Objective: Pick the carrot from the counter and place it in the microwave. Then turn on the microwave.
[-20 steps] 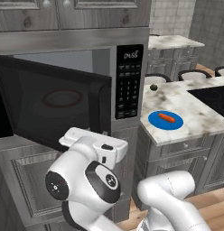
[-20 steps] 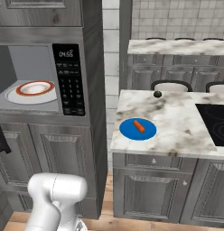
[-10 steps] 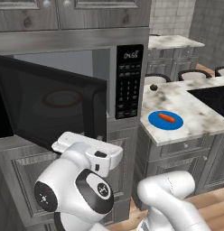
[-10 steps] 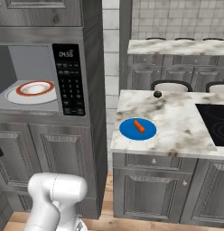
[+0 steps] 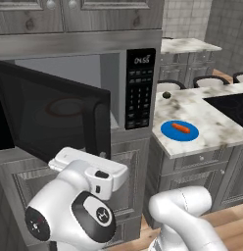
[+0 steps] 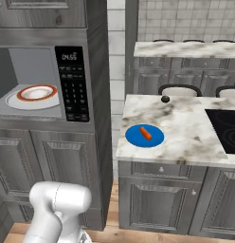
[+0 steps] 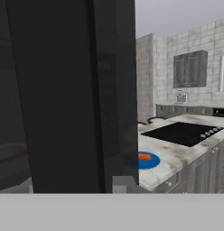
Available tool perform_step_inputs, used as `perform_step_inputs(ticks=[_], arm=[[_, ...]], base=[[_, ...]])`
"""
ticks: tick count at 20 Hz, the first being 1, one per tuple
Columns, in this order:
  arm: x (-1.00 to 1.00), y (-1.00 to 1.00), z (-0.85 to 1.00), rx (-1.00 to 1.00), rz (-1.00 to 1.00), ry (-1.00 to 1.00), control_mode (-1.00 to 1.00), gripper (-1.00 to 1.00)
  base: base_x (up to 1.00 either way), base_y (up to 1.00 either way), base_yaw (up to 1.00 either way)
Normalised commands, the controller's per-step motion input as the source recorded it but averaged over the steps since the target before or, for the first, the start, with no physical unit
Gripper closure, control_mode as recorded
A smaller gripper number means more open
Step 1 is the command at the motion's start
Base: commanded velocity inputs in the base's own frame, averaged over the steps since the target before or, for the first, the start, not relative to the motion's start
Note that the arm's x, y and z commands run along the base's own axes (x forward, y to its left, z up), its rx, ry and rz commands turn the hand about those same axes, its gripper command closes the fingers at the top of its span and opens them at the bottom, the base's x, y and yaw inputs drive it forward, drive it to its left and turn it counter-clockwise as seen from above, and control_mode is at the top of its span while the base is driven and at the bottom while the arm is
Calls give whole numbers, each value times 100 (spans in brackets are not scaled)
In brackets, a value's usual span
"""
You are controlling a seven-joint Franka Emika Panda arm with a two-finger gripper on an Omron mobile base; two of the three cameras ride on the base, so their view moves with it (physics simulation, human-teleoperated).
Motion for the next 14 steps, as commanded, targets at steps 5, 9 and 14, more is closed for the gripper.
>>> perform_step_inputs(ticks=[5,9,14], arm=[[-29,0,0,0,0,-1,-100,100],[-28,3,0,0,0,-1,-100,100],[-28,7,0,0,0,-2,-100,100]], base=[[0,0,0],[0,0,0],[0,0,0]])
